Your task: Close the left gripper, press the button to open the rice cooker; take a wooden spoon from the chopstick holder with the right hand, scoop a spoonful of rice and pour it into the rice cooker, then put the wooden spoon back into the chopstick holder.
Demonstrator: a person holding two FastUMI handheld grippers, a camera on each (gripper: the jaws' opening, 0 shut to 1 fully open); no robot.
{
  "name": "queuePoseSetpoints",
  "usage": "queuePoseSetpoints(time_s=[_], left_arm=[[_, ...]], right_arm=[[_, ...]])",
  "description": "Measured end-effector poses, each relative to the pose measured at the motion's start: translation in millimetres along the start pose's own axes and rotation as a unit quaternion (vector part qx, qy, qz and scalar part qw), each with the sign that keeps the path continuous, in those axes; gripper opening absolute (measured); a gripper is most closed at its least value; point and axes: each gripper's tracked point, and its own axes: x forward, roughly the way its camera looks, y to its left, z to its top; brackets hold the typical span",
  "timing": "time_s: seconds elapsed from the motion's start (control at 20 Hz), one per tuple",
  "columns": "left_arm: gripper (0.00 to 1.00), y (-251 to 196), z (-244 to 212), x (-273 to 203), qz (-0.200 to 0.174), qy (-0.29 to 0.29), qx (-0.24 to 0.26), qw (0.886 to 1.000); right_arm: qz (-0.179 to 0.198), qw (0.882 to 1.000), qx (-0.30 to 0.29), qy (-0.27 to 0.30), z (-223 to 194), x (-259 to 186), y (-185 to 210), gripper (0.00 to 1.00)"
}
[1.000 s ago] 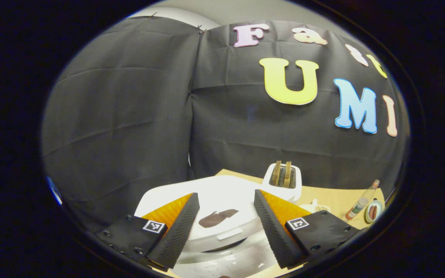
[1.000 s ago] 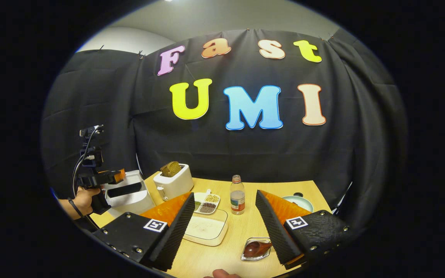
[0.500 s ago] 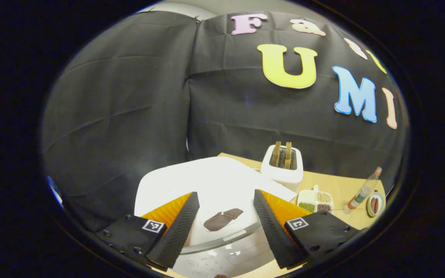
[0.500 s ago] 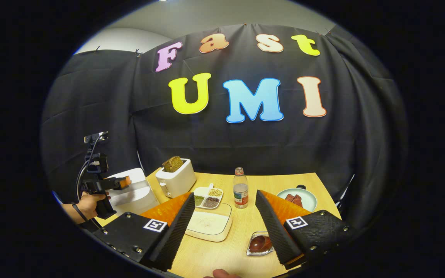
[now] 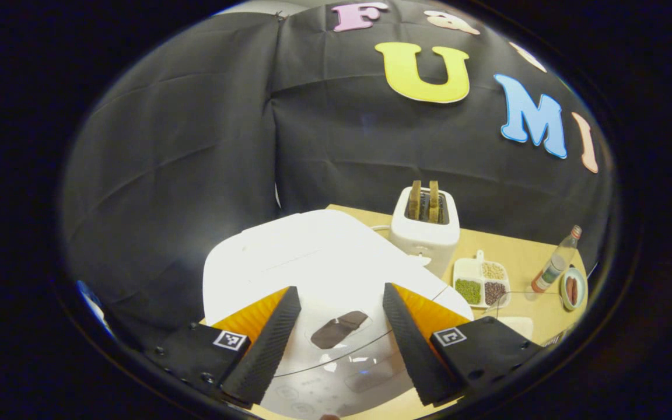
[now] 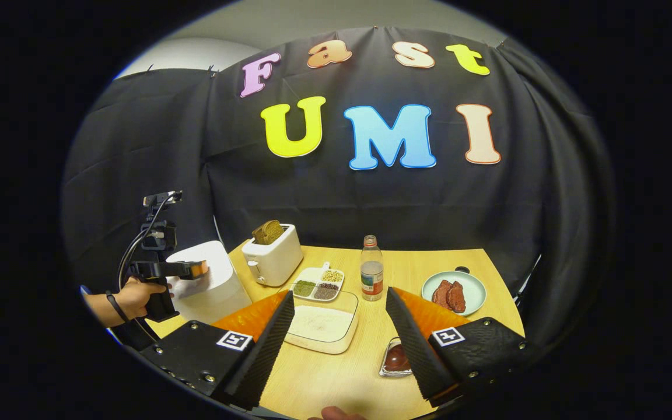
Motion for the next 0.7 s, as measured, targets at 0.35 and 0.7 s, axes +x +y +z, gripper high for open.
queuePoseSetpoints(time_s=[0.35,0.7], left_arm=[[0.96,-14.5,41.4,-48.9,-0.031,-0.106,-0.008,0.994],[0.96,-110.5,122.2,-210.5,-0.137,-0.261,0.039,0.955]], right_arm=[[-0.001,0.997,-0.015,-0.078,47.8,-18.8,-5.0,0.96],[-0.039,0.988,-0.009,-0.152,109.3,-43.8,-20.0,0.96]])
